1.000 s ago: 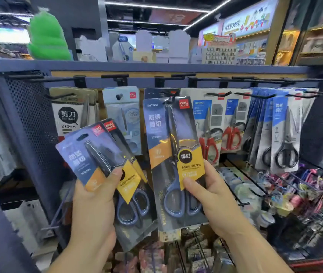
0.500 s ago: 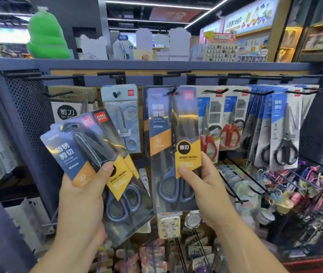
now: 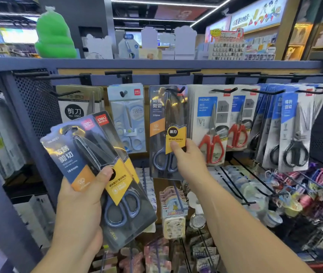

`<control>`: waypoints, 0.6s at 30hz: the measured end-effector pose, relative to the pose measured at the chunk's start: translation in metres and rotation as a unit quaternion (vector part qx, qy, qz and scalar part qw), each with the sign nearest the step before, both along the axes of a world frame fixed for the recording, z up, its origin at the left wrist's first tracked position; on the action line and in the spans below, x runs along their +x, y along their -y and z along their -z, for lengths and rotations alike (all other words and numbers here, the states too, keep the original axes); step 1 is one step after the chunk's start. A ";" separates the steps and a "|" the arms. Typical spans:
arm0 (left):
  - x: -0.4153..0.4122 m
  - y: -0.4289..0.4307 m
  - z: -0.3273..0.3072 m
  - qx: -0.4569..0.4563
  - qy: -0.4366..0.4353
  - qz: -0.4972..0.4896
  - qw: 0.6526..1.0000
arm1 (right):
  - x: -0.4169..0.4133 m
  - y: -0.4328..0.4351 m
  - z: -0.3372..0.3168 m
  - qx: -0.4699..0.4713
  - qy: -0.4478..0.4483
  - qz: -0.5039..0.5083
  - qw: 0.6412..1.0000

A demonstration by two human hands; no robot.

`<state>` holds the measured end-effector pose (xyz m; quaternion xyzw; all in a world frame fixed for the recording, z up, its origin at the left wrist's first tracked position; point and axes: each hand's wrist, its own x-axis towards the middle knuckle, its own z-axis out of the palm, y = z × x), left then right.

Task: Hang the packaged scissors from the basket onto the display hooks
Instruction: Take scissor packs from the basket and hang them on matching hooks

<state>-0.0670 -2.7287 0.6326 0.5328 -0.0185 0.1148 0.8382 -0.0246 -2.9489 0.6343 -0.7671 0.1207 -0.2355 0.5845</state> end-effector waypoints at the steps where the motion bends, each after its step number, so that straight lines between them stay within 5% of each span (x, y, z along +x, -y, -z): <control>1: -0.001 0.000 0.000 0.000 0.001 0.006 1.000 | 0.007 0.001 0.001 -0.010 -0.011 0.011 1.000; 11: -0.005 0.002 -0.011 -0.013 0.037 0.042 0.998 | -0.030 -0.019 0.009 -0.001 0.021 0.043 0.999; 14: -0.003 0.008 -0.007 -0.012 0.023 0.065 0.998 | -0.063 -0.041 0.001 0.006 0.054 -0.079 0.995; 18: -0.002 0.017 -0.004 -0.003 0.016 0.081 0.997 | -0.073 -0.056 0.008 -0.103 0.035 -0.182 0.977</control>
